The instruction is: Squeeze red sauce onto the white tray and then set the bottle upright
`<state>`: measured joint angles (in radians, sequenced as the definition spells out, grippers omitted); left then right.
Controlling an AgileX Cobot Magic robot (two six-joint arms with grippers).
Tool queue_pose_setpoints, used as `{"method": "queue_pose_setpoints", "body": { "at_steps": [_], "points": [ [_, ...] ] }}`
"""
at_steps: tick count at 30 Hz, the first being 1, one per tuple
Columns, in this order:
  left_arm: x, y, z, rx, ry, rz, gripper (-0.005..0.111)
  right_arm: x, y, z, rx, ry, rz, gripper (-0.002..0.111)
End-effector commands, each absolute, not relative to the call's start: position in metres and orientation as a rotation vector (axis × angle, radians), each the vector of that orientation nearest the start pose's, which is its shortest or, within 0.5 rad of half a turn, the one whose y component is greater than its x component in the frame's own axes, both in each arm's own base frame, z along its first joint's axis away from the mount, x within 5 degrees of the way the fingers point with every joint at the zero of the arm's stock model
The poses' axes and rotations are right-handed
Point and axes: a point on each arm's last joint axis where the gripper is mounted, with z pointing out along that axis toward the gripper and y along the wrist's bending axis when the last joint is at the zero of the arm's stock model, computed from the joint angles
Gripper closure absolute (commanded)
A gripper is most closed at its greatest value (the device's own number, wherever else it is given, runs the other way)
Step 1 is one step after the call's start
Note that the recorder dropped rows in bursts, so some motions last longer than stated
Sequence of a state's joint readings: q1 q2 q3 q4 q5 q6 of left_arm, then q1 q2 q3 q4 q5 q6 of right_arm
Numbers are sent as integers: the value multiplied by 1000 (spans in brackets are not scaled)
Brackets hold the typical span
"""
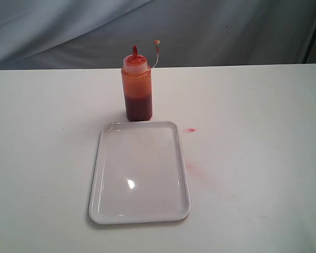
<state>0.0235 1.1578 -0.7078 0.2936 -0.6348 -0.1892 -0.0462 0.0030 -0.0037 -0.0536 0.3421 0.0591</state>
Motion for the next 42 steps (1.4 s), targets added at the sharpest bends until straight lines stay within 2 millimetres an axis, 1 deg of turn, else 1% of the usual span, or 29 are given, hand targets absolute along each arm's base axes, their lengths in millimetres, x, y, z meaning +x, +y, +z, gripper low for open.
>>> {"method": "queue_pose_setpoints", "body": {
  "at_steps": [1, 6, 9, 13, 16, 19, 21, 24, 28, 34, 38, 42],
  "points": [
    [270, -14, 336, 213, 1309, -59, 107, 53, -4, 182, 63, 1824, -34, 108],
    [287, -14, 316, 241, 1341, -44, 107, 53, -4, 182, 63, 1824, -34, 108],
    [298, -14, 309, 241, 1358, -50, 107, 53, -4, 182, 63, 1824, -34, 108],
    [310, -14, 296, 250, 1406, -57, 107, 53, -4, 182, 63, 1824, -34, 108],
    [319, -15, 278, 265, 1466, -65, 107, 53, -4, 182, 63, 1824, -34, 108],
    [328, -20, 252, 353, 1527, -81, 107, 53, -4, 182, 63, 1824, -34, 108],
    [334, -23, 236, 401, 1544, -104, 107, 53, -4, 182, 63, 1824, -34, 108],
    [341, -28, 217, 433, 1525, -154, 107, 53, -4, 182, 63, 1824, -34, 108],
    [347, -31, 194, 441, 1526, -204, 107, 53, -4, 182, 63, 1824, -34, 108],
    [352, -31, 158, 447, 1614, -229, 107, 53, -4, 182, 63, 1824, -34, 108],
    [359, -35, 141, 557, 1618, -230, 107, 53, -4, 182, 63, 1824, -34, 108],
    [364, -42, 125, 653, 1611, -279, 107, 53, -4, 182, 63, 1824, -34, 108]
  ]
}}
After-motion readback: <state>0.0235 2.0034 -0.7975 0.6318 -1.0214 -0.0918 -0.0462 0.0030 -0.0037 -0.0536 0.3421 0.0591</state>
